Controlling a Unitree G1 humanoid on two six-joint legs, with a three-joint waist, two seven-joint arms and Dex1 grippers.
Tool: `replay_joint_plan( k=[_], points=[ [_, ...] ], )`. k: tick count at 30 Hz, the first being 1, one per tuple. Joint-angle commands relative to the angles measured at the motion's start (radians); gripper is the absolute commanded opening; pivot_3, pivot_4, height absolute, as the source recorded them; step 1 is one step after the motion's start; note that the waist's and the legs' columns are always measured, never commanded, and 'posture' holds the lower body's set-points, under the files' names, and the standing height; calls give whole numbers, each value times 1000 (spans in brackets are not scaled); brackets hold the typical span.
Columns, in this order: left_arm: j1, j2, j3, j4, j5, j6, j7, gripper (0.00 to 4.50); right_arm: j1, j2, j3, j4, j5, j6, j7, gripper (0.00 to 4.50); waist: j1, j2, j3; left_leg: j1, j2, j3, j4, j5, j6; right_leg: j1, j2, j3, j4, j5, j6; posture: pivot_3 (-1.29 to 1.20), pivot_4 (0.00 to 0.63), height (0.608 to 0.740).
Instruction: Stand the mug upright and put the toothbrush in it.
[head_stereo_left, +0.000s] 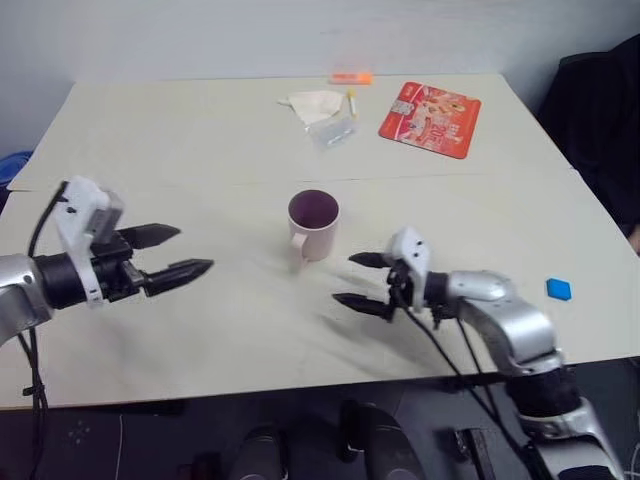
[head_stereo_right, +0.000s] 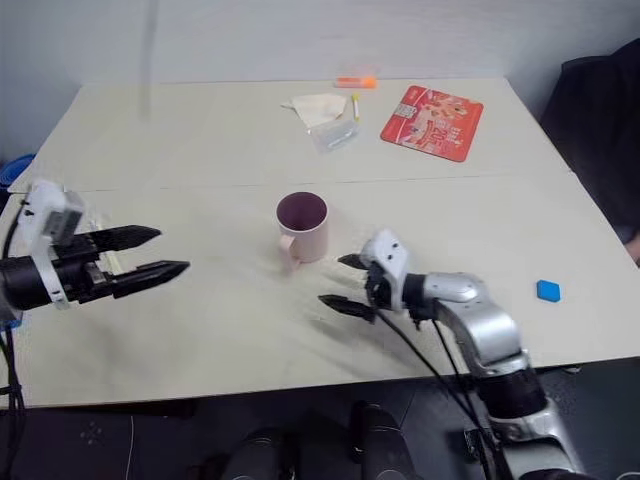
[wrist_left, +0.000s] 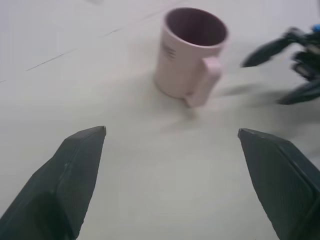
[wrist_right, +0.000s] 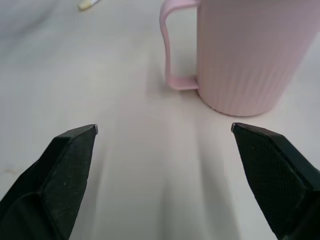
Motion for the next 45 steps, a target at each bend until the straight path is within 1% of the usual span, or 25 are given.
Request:
replay_joint_plan(
  k=[1,4,5,7,9,14,19,20,24,31,34,41,45],
  points=[
    [-107,-48,43,131,103,136,239,4500,-68,-79,-146,-133,170,117,21,4483,1,0,0,1,0,0,0,0,0,0,0,0,0,0,0,0,150,740],
    [-283,-135,48,316,203,191,417,4500,-161,-134,-223,-171,284,178,20,4483,8,-1,0,3,0,1,0,0,0,2,1,0,1,0,0,0,150,740],
    [-330,-147,29,377,233,186,443,4500,-188,-142,-234,-173,310,195,11,4483,10,-2,-1,3,0,1,0,0,0,2,1,1,1,0,0,0,150,740],
    [-393,-149,-23,475,286,154,458,4500,-220,-151,-238,-174,340,212,-2,4483,17,-4,-2,3,-1,2,-1,-1,-1,2,2,0,1,0,0,0,150,740],
    [-472,-160,-84,618,352,102,484,4500,-248,-152,-232,-174,354,217,-19,4483,21,-5,-2,3,0,3,-1,-1,-2,1,3,0,0,0,0,0,150,740],
    [-616,-180,-168,894,466,-7,513,4500,-250,-158,-207,-183,338,191,-49,4483,26,-5,-3,3,-1,6,0,-2,-1,1,3,-5,0,0,0,0,150,740],
    [-692,-214,-206,1051,481,-34,444,4500,-232,-154,-212,-213,358,188,-85,4483,25,-5,-3,3,-1,8,0,-2,-1,0,3,-5,1,0,0,0,150,740],
    [-708,-225,-195,1093,480,-36,446,4500,-232,-151,-214,-219,364,189,-93,4483,25,-5,-3,3,-2,9,0,-2,-1,0,3,-5,2,0,0,0,150,740],
    [-755,-247,-135,1229,494,-62,515,4500,-221,-155,-220,-238,373,183,-118,4483,24,-5,-3,5,-1,16,0,-2,-1,0,3,-4,4,0,0,0,150,740],
    [-781,-242,-113,1306,509,-70,563,4500,-179,-165,-241,-258,371,169,-157,4483,22,-5,-3,10,0,22,0,-2,-1,0,2,1,7,0,0,0,150,740],
    [-786,-237,-120,1325,516,-50,559,3892,-172,-164,-240,-265,375,162,-171,4500,21,-5,-3,12,0,24,-1,-2,-1,0,2,2,8,0,0,0,150,740],
    [-803,-230,-129,1362,534,-20,551,1870,-180,-155,-237,-267,384,156,-199,4500,23,-5,-3,12,0,25,-1,-2,-1,0,2,2,7,0,0,0,150,740],
    [-819,-224,-123,1379,538,-17,561,609,-185,-153,-234,-267,387,152,-207,4500,24,-5,-3,12,0,25,-1,-2,-1,0,2,2,7,0,0,0,150,740]
  ],
)
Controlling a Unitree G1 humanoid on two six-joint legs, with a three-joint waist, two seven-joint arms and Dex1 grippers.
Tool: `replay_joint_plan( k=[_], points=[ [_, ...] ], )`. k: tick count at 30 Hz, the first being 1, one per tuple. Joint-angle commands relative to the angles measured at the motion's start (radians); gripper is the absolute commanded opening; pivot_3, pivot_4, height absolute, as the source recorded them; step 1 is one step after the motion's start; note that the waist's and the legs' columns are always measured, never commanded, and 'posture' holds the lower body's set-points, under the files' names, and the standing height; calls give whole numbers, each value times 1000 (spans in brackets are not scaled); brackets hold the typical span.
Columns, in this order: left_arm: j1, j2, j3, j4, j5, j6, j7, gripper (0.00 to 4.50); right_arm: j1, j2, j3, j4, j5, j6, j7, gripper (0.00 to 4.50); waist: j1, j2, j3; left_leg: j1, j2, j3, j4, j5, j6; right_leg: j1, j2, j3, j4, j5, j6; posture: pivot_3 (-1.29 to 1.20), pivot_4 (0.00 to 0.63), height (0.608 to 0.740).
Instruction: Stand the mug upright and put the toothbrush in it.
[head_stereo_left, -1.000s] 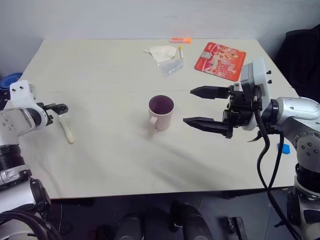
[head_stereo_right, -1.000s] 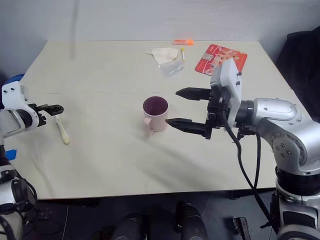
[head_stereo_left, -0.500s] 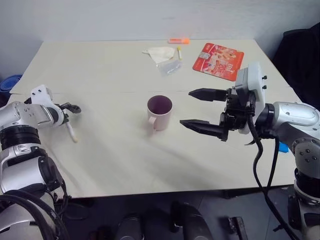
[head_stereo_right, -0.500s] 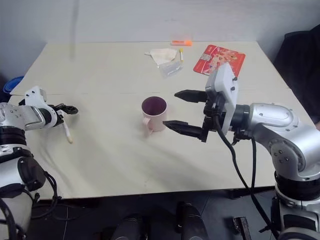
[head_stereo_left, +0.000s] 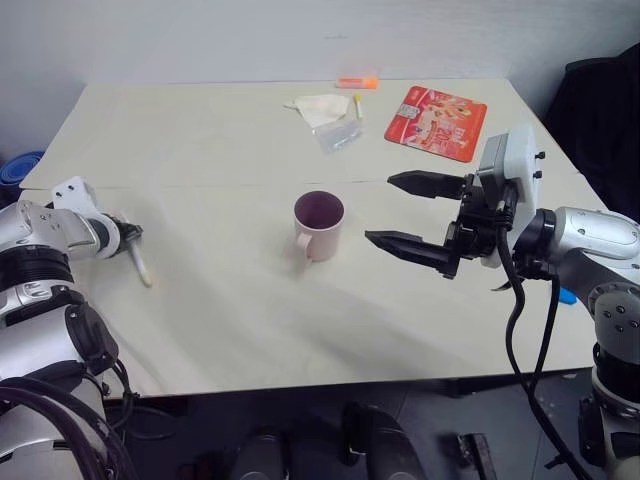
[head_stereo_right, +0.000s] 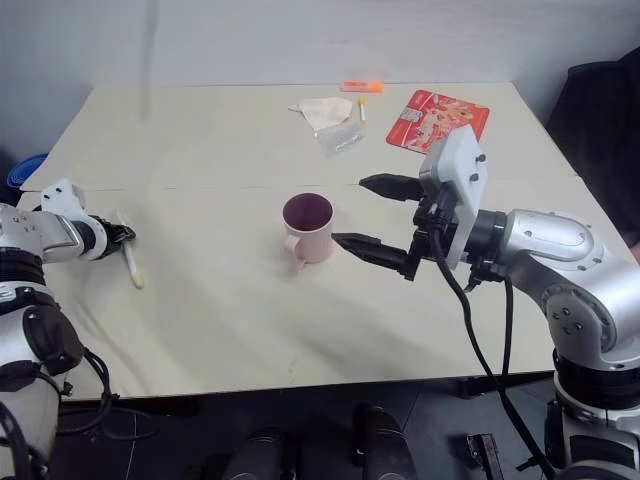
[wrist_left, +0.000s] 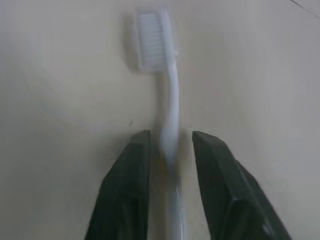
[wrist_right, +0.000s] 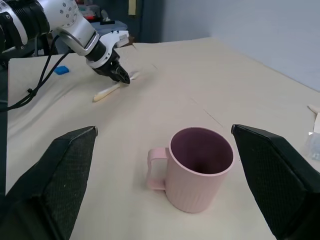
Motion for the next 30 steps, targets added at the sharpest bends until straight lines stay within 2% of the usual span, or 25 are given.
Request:
replay_joint_plan(
  k=[1,2,10,13,16,19,25,30],
  points=[
    [-9,-3,4,44,8,39,8,354,-16,-4,-17,-33,20,-26,-9,4500,1,0,0,0,0,0,0,0,0,0,0,0,0,0,0,0,150,740],
    [-12,-2,6,45,8,40,11,166,-16,-5,-16,-32,21,-27,-9,4500,1,0,0,0,0,0,0,0,0,0,0,0,0,0,0,0,150,740],
    [-44,-2,42,60,4,35,52,167,-9,-41,-42,-6,76,20,1,4500,0,0,0,0,0,0,0,0,0,0,0,0,0,0,0,0,150,740],
    [-69,-14,63,34,-8,-23,54,167,-7,-65,-44,-3,72,21,1,4500,1,0,0,0,0,0,0,0,0,0,0,0,0,0,0,0,150,740],
    [-98,-40,25,-43,-17,-165,-55,167,-8,-88,-44,0,54,10,0,4500,6,-1,1,-1,0,0,1,0,0,0,0,-1,0,0,0,0,150,740],
    [-120,-108,-57,-231,-76,-332,-332,167,1,-114,-52,13,37,13,-7,4500,12,-4,2,-3,0,-1,1,0,0,-1,0,-2,-1,0,0,0,150,740],
    [-85,-241,-117,-539,-229,-385,-596,167,20,-123,-69,-11,49,33,-43,4500,14,-6,2,-4,-1,2,1,-2,-1,-2,3,0,-3,0,0,0,150,740],
    [-52,-369,-190,-694,-286,-412,-670,167,33,-125,-92,-29,61,55,-92,4500,11,-6,2,-3,0,2,3,-1,-1,-2,4,2,-1,0,0,0,150,740]
  ],
)
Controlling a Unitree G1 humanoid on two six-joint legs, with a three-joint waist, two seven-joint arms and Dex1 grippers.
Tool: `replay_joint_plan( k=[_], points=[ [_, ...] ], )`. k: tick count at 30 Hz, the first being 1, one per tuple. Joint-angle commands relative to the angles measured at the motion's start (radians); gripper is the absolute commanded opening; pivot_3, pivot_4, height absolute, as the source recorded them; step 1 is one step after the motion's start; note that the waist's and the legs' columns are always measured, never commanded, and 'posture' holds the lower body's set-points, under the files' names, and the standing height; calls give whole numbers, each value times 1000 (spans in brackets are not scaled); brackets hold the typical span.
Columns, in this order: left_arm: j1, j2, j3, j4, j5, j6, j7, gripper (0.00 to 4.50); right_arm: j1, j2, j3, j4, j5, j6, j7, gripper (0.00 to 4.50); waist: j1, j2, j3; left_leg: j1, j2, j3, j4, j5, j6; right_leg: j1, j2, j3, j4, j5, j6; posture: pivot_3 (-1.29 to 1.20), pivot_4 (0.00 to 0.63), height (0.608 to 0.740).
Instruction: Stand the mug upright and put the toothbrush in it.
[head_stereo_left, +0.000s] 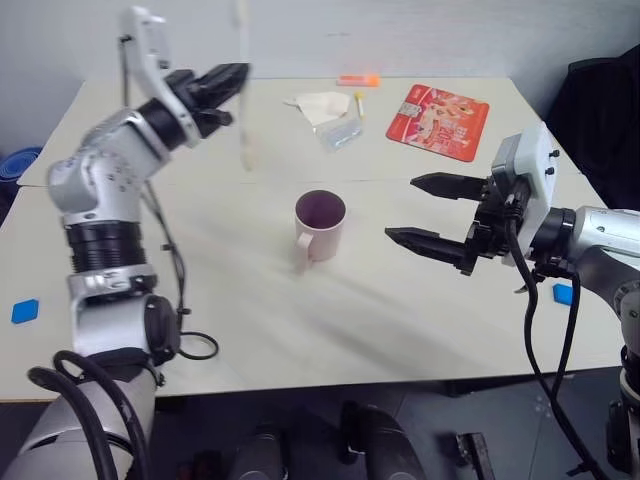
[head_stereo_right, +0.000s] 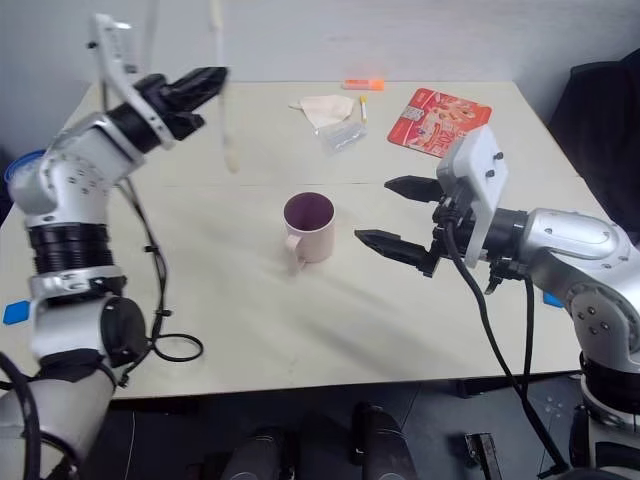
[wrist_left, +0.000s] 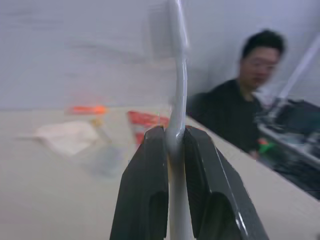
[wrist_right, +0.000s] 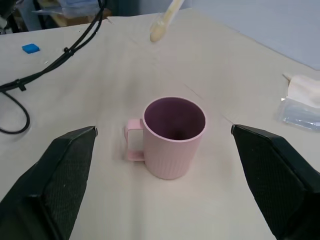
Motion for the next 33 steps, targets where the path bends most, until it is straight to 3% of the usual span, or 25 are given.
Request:
replay_joint_plan(
  k=[1,7,16,18,23,27,31,33],
  points=[
    [11,-53,-27,-101,-43,-32,-24,167,6,-21,-50,-46,24,11,-36,4500,-3,0,0,1,0,0,0,0,0,1,0,1,0,0,0,0,150,740],
    [96,-92,-122,-155,42,-149,-20,167,22,-21,-82,-78,55,36,-85,4500,-9,0,0,1,0,0,-1,0,0,1,0,1,0,0,0,0,150,740],
    [151,-183,-161,-62,71,-247,-22,167,40,-9,-100,-99,88,36,-146,4500,8,0,0,1,0,-1,-1,0,2,2,0,1,-2,0,1,0,150,740],
    [169,-184,-154,-69,64,-238,-16,887,37,-9,-97,-98,93,34,-151,4500,7,0,0,1,0,-1,-1,0,2,2,0,1,-2,0,1,0,150,740],
    [243,-137,-140,-183,35,-185,-24,2120,36,-19,-92,-76,86,24,-132,4500,4,0,0,1,1,-2,-1,0,2,2,0,1,-2,0,1,0,150,740],
    [281,-46,-106,-285,-16,-93,-44,3291,32,-28,-72,-39,57,7,-94,4500,6,0,0,1,1,-3,-1,0,2,2,0,1,-2,0,0,0,150,740],
    [326,137,-55,-394,-102,29,-143,4395,26,-56,-38,37,5,-37,-15,4500,-2,0,0,1,2,-3,-2,0,2,1,0,1,-2,0,0,0,150,740],
    [374,319,-34,-438,-122,50,-298,4453,21,-85,-22,99,-15,-53,54,4500,-7,0,0,1,2,-3,-2,0,2,1,0,1,-2,0,0,0,150,740]
  ],
)
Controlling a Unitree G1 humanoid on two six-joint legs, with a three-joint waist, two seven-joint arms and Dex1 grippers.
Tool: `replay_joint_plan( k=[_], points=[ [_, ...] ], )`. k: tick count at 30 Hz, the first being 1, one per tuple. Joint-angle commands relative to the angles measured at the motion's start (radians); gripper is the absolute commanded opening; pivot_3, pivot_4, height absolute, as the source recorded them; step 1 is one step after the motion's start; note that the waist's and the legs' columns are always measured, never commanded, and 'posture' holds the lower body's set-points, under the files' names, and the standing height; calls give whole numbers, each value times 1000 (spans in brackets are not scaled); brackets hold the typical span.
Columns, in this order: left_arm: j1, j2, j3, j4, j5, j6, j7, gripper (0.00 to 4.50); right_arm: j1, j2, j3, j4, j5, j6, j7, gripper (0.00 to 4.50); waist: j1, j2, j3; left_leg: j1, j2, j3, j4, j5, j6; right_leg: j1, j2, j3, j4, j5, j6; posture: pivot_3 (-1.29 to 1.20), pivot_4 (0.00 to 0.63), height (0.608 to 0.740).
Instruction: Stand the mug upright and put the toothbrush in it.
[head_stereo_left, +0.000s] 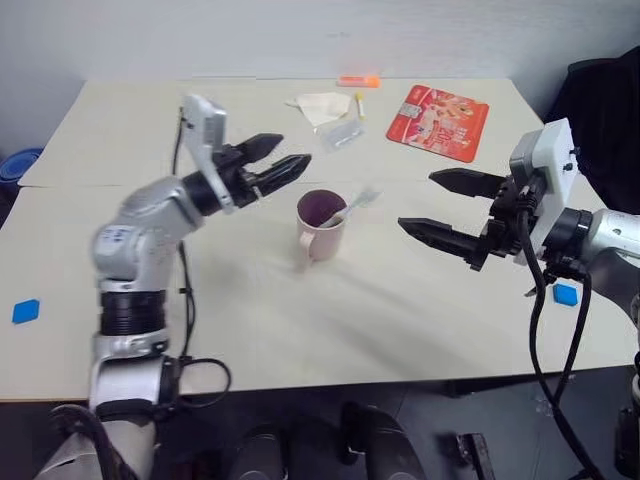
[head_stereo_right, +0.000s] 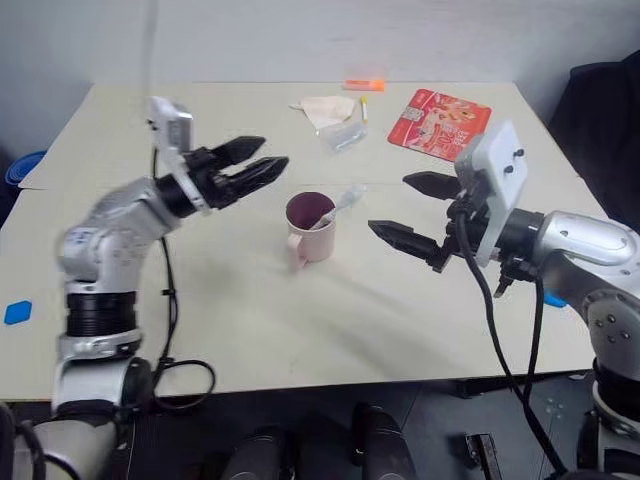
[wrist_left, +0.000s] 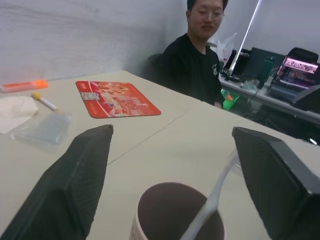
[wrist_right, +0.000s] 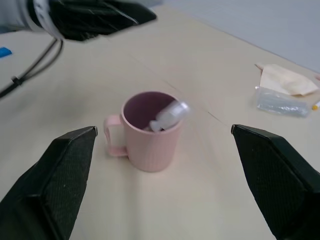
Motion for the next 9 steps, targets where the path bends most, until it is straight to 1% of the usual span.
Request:
replay_joint_plan(
  k=[1,2,3,5,7,9],
  points=[
    [77,293,43,-108,-43,21,-281,4453,-14,-70,16,87,-40,-56,143,4500,-14,0,0,0,0,0,0,0,0,0,0,0,0,0,0,0,150,740],
    [114,395,41,-117,-32,-1,-378,4453,-7,-98,24,115,-49,-67,204,4500,-17,0,0,0,0,0,-1,0,-1,-1,1,0,0,0,-1,0,150,740],
    [146,465,35,-117,-20,-29,-445,4453,2,-121,29,137,-56,-82,253,4500,-18,0,0,0,0,0,-1,-1,-2,-1,2,0,0,-1,-1,0,150,740],
    [212,573,29,-99,7,-93,-547,4453,14,-159,43,177,-80,-107,330,4500,-14,2,1,0,0,1,-2,-2,-2,-1,2,-2,-2,-2,-2,0,150,740],
    [278,651,37,-74,48,-164,-621,4453,14,-180,56,214,-98,-118,384,4500,-9,2,1,1,0,2,-2,-2,-1,-1,1,-2,-7,-2,-2,0,150,740],
    [328,690,53,-56,77,-217,-649,4453,11,-182,65,237,-114,-130,410,4500,-8,2,1,1,1,2,-2,-2,-1,-1,0,-2,-7,-2,-3,0,150,740]
  ],
)
